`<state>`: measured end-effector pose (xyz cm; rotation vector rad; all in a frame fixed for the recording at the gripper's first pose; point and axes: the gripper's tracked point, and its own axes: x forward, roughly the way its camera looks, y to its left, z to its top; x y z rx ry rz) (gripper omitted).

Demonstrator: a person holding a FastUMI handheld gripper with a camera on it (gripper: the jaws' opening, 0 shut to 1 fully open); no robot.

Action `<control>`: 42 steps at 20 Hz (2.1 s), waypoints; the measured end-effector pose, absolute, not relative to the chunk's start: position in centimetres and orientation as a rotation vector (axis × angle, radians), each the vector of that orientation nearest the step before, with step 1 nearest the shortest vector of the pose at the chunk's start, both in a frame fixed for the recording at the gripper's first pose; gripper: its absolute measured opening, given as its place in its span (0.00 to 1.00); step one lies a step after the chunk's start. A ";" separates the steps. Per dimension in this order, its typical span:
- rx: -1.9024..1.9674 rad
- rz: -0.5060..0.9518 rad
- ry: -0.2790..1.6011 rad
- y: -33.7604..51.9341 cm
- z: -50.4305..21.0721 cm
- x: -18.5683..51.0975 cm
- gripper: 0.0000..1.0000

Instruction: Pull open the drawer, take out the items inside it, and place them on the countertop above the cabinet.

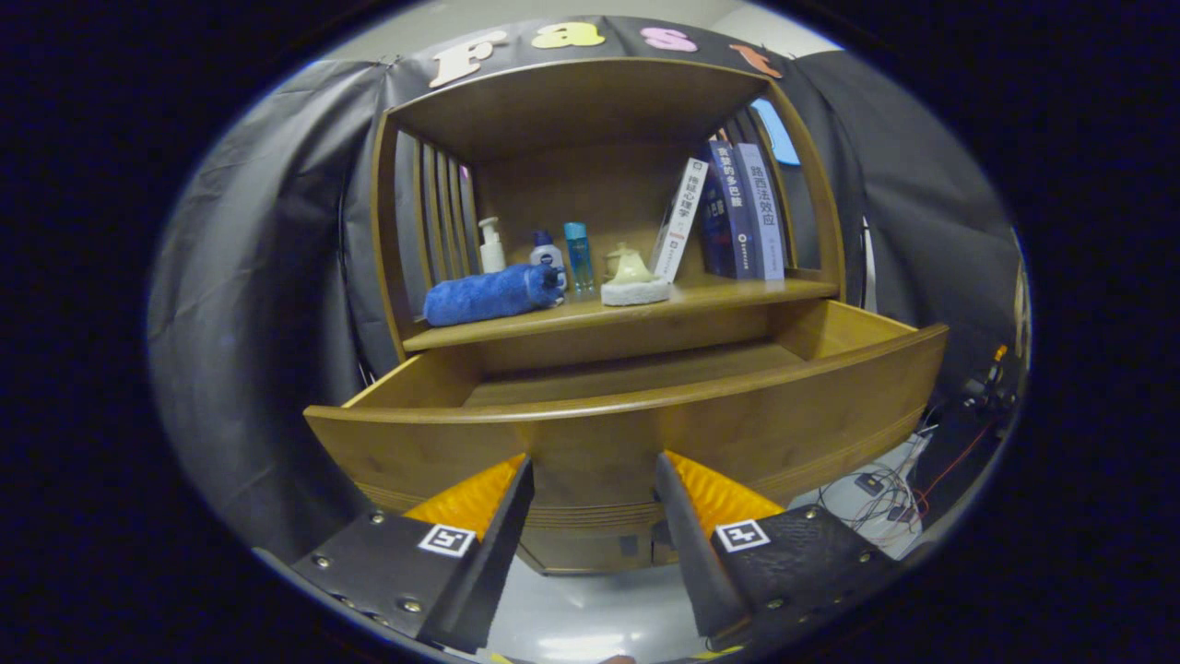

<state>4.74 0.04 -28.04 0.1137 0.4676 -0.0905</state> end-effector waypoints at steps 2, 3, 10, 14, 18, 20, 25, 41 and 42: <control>0.106 -0.097 0.474 -0.2 -28.2 4.7 0.80; 0.104 -0.097 0.474 -0.3 -28.1 4.7 0.80; 0.080 -0.086 0.458 -0.7 -27.5 5.8 0.80; 0.084 -0.074 0.470 -1.2 -27.9 6.5 0.81; 0.095 -0.073 0.470 -1.3 -28.1 7.4 0.81; 0.080 -0.085 0.482 -1.2 -28.5 8.5 0.80; 0.093 -0.092 0.491 -1.0 -28.9 10.7 0.80; 0.097 -0.091 0.492 -1.2 -30.3 16.6 0.81; 0.096 -0.091 0.493 -1.2 -30.4 16.9 0.81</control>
